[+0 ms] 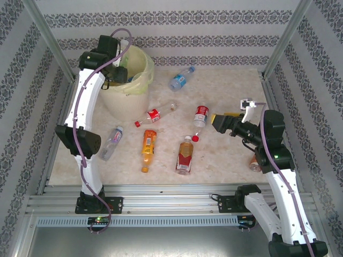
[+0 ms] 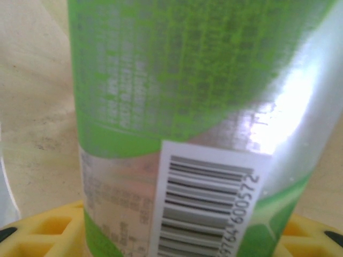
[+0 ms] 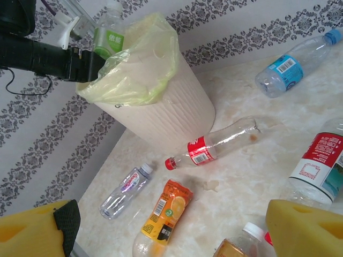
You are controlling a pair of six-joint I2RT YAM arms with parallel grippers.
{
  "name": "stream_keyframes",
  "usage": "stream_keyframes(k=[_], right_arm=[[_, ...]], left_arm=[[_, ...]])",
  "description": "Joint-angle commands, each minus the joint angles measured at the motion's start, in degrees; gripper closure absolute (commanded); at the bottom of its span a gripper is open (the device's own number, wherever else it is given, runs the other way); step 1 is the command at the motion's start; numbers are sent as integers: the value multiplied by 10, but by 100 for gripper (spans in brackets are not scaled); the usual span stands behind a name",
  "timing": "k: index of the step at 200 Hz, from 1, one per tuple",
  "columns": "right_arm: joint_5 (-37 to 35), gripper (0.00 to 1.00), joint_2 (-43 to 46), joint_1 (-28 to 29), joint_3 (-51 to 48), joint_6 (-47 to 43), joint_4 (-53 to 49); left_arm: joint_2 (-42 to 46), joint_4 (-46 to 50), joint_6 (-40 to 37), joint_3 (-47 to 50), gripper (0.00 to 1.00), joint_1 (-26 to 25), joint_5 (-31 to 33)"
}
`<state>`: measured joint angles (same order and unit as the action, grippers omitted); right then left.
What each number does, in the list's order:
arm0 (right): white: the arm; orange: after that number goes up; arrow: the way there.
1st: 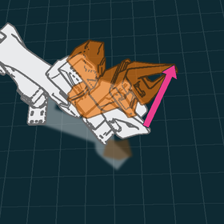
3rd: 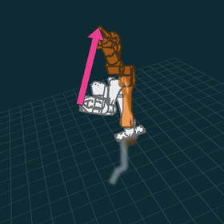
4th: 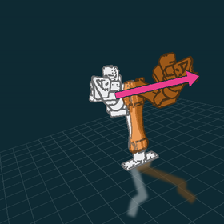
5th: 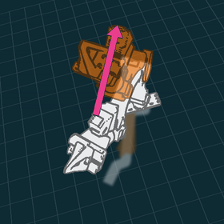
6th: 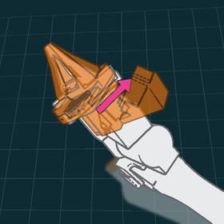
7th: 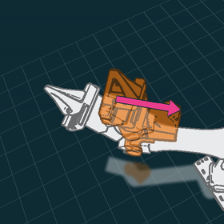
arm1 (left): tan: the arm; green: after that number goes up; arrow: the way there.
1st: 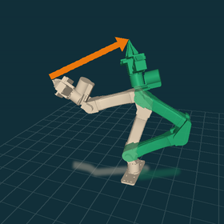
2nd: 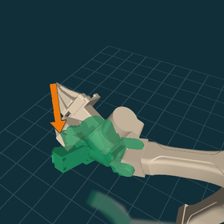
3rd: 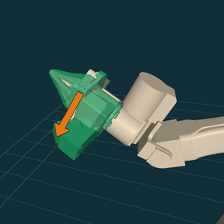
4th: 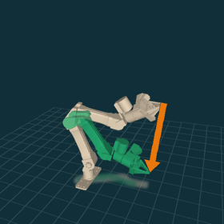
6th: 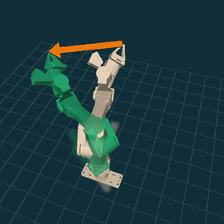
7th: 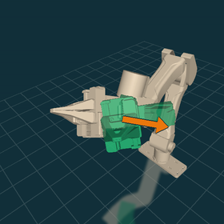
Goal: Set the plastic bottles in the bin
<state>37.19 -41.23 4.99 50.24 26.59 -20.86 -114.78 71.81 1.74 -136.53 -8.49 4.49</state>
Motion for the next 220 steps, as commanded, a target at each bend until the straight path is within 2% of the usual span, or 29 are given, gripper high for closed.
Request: stream_keyframes(k=[1, 17, 69, 108, 120, 161, 182, 220], right_arm=[[-7, 10, 4, -3, -3, -10, 1], [-8, 10, 2, -2, -2, -9, -1], [-18, 10, 4, -2, -2, -9, -8], [-48, 10, 0, -3, -3, -5, -24], [-77, 11, -4, -3, -1, -3, -42], [-188, 10, -29, -14, 1, 8, -117], [-238, 8, -35, -25, -12, 22, -141], [-387, 2, -60, -43, -22, 29, -205]], left_arm=[[-3, 26, 13, -16, 38, 7, -8], [-3, 29, 17, -17, 31, 8, -11], [2, 30, 23, -32, 21, 9, -20], [19, 2, 35, -40, 15, 8, -76], [29, -16, 39, -38, 14, 6, -100], [90, -106, 54, 13, 0, -10, -180], [125, -152, 51, 65, 0, -38, -217], [196, -236, 36, 174, 0, -109, -264]])
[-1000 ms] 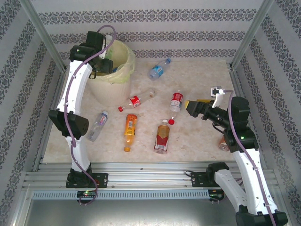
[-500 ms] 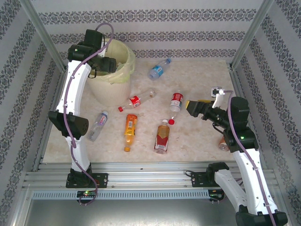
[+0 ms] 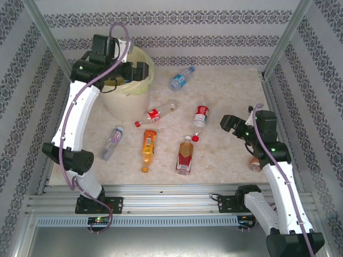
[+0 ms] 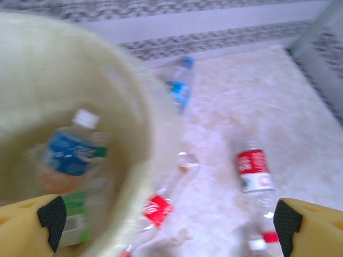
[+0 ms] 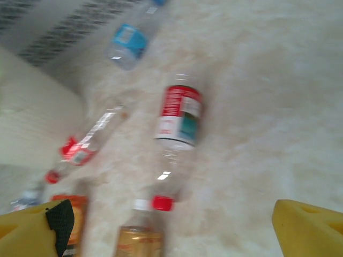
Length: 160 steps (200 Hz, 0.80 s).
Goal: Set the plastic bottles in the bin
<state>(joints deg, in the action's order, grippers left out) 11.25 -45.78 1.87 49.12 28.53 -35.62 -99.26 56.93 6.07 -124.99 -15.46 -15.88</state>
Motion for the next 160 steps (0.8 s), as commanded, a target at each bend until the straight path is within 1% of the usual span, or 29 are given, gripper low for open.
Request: stream_keyframes(k=[1, 13, 25, 42, 58, 81, 118, 143, 160], right_arm=[[-131, 2, -16, -12, -11, 9, -59], [-167, 2, -27, -20, -15, 13, -67], [-200, 2, -41, -28, -17, 14, -73], [-266, 2, -58, -35, -28, 28, -74], [-304, 2, -74, -44, -37, 47, -72], [-338, 2, -89, -63, -62, 64, -50], [-349, 2, -124, -124, -99, 66, -13], [-335, 2, -153, -167, -109, 61, -1], [-300, 2, -164, -193, -119, 63, 10]], left_arm=[[44, -91, -7, 62, 0, -41, -61], [66, -124, -5, 102, 0, -62, -98], [84, -166, 0, 145, 0, -79, -148], [106, -239, 16, 214, 0, -104, -214], [115, -287, 27, 269, 0, -132, -243], [107, -297, 23, 302, 0, -169, -261], [87, -312, 21, 336, 0, -208, -274], [68, -314, 26, 338, 0, -218, -281], [57, -312, 28, 332, 0, -222, -282]])
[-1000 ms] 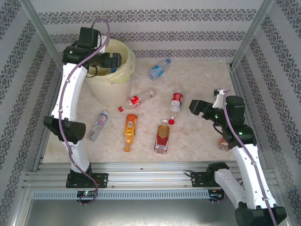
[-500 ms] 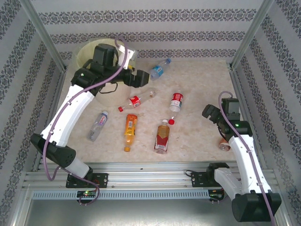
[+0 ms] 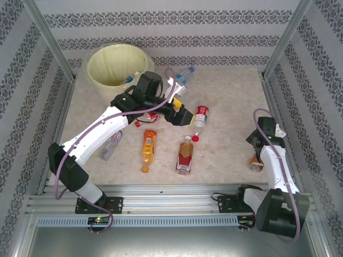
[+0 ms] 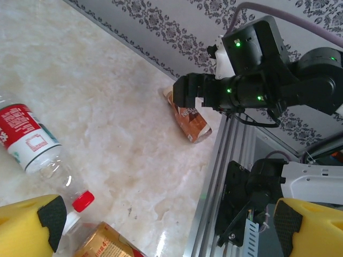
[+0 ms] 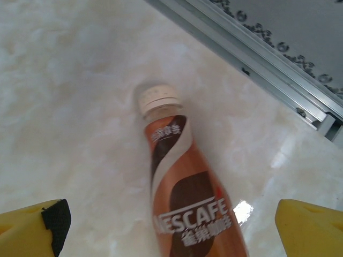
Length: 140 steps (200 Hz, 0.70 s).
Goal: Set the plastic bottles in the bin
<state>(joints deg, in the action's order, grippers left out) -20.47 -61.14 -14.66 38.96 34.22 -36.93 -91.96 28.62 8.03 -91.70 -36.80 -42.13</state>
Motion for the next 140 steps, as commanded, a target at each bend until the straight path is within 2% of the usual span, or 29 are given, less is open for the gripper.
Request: stream_keyframes(k=[1, 60, 140], right_arm=[[19, 2, -11, -30, -18, 7, 25], [143, 7, -73, -94, -42, 14, 76], [183, 13, -107, -103, -51, 14, 92]], left_arm=[[-17, -29, 8, -1, 0, -9, -20], [-26, -22, -1, 4, 0, -16, -12], [-26, -9, -18, 13, 0, -16, -5]])
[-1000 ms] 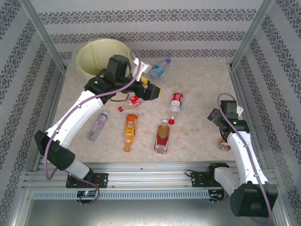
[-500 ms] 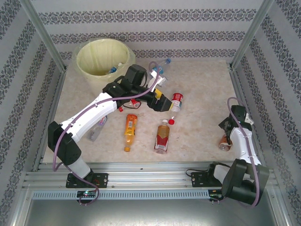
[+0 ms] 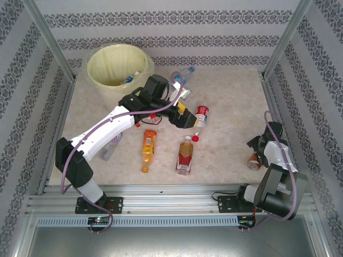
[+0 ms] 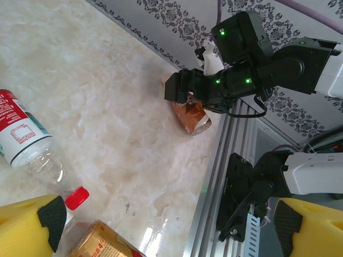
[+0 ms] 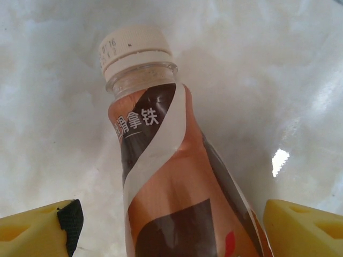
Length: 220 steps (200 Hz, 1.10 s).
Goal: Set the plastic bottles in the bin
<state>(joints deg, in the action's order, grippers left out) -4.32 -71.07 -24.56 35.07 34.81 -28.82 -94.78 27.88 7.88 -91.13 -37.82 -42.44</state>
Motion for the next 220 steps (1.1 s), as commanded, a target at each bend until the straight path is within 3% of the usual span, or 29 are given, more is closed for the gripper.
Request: stream_keyframes(k=[1, 59, 135, 220], right_arm=[[22, 13, -8, -4, -12, 8, 11], [64, 17, -21, -4, -15, 5, 26], [130, 40, -23, -4, -20, 2, 56], [328, 47, 34, 4, -48, 1, 176]], left_arm=[[2, -1, -16, 6, 0, -6, -2], [0, 9, -22, 2, 0, -6, 2], [-2, 15, -21, 1, 0, -6, 3], [-9, 16, -14, 4, 0, -6, 4]])
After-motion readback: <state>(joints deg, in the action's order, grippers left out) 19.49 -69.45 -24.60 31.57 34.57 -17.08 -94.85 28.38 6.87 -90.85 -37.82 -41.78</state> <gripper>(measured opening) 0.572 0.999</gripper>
